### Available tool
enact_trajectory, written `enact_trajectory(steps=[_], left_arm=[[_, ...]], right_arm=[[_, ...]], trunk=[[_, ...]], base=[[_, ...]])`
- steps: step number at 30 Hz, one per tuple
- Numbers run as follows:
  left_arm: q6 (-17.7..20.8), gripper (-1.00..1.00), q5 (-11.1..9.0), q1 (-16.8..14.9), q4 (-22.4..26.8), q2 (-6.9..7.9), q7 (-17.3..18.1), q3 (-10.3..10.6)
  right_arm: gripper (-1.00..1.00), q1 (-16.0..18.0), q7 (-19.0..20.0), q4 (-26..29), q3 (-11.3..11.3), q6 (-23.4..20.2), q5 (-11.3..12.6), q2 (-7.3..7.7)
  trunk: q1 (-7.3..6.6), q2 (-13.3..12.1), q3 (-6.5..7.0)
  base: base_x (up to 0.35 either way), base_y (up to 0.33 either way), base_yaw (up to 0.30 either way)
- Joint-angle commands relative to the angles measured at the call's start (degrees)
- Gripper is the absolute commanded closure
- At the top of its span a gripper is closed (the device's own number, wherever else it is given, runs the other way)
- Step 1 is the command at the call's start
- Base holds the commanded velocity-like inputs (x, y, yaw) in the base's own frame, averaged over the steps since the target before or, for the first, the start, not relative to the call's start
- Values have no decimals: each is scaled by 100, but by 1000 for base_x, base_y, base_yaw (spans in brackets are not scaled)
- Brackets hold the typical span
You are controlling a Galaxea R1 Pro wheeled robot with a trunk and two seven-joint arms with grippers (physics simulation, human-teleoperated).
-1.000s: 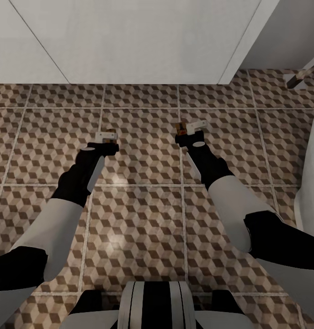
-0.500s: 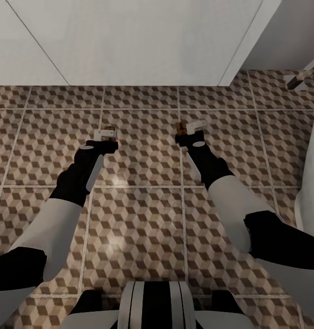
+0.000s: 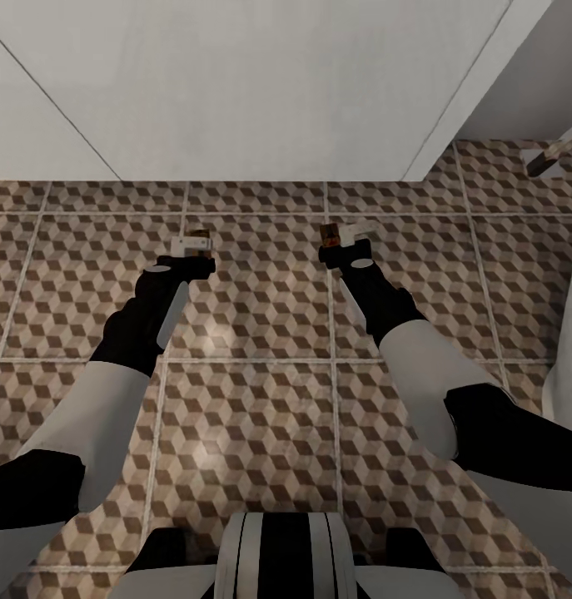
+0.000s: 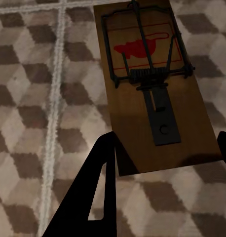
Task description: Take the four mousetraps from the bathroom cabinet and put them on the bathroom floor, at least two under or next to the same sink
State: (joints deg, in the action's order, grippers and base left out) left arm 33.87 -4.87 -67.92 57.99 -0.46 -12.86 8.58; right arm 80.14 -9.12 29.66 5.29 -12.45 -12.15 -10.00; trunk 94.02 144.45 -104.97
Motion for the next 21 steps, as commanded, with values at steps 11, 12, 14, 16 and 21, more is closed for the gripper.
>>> enact_trajectory(steps=[11,12,14,16,21], left_arm=[[23,100,-41,-2,15,2,-41,12],[23,100,-43,-2,17,2,-41,12],[23,100,-46,-2,15,2,-41,13],[23,100,-47,-2,11,2,-41,17],[23,100,-50,-2,-6,-17,-41,20]], right_arm=[[100,1,-11,-12,16,-47,-42,0],[100,1,-11,-12,16,-47,-42,0],[100,1,-11,-12,18,-47,-42,0],[100,1,-11,-13,21,-47,-42,0],[100,1,-15,-13,24,-47,-42,0]], trunk=[[0,1,-3],[0,1,-3],[0,1,-3],[0,1,-3],[0,1,-3]], base=[[24,0,0],[1,0,0],[0,0,0],[0,0,0],[0,0,0]])
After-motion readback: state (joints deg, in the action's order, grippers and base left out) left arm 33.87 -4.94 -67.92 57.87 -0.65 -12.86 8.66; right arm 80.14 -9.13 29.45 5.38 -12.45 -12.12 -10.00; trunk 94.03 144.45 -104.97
